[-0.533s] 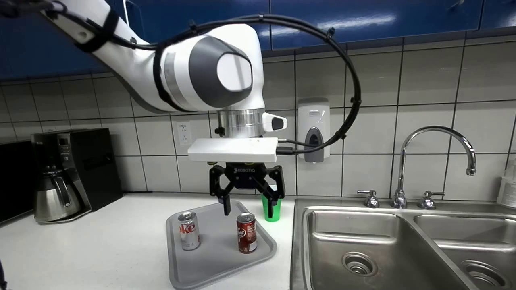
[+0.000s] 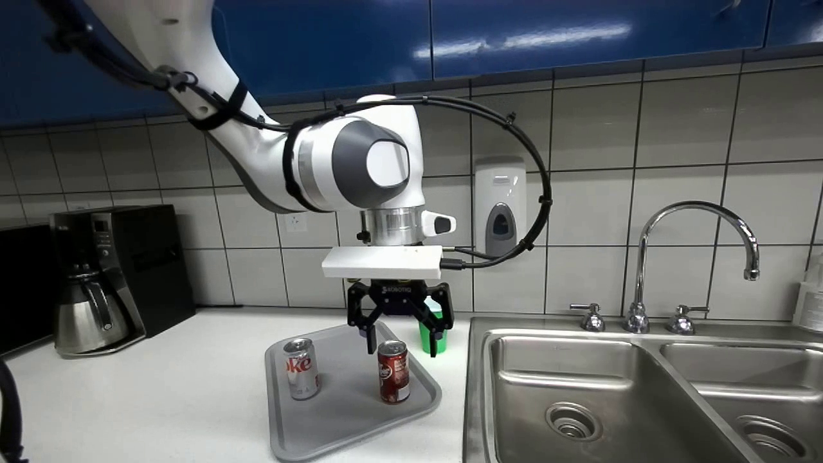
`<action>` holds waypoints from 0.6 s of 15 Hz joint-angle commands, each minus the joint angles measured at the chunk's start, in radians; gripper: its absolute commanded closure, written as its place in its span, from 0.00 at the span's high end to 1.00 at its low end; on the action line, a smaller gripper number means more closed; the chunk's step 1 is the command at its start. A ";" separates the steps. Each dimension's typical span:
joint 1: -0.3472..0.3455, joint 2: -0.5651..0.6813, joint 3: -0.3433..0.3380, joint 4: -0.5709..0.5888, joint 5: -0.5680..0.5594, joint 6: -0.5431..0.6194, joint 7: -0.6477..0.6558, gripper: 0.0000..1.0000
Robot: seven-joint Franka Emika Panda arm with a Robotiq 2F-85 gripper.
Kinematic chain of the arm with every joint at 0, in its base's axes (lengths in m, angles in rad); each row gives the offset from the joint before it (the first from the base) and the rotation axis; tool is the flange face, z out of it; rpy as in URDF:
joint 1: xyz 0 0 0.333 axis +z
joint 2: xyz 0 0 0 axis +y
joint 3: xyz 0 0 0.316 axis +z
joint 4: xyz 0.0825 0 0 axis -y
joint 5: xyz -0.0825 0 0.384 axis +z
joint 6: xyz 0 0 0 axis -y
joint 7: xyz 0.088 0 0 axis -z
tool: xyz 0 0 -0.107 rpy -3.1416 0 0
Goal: Remove the cans from the tray and put them on the countertop
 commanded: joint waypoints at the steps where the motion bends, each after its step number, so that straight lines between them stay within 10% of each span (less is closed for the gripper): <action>1: -0.002 0.095 0.049 0.090 0.035 -0.002 0.043 1.00; 9: 0.000 0.216 0.110 0.193 0.073 0.018 0.128 1.00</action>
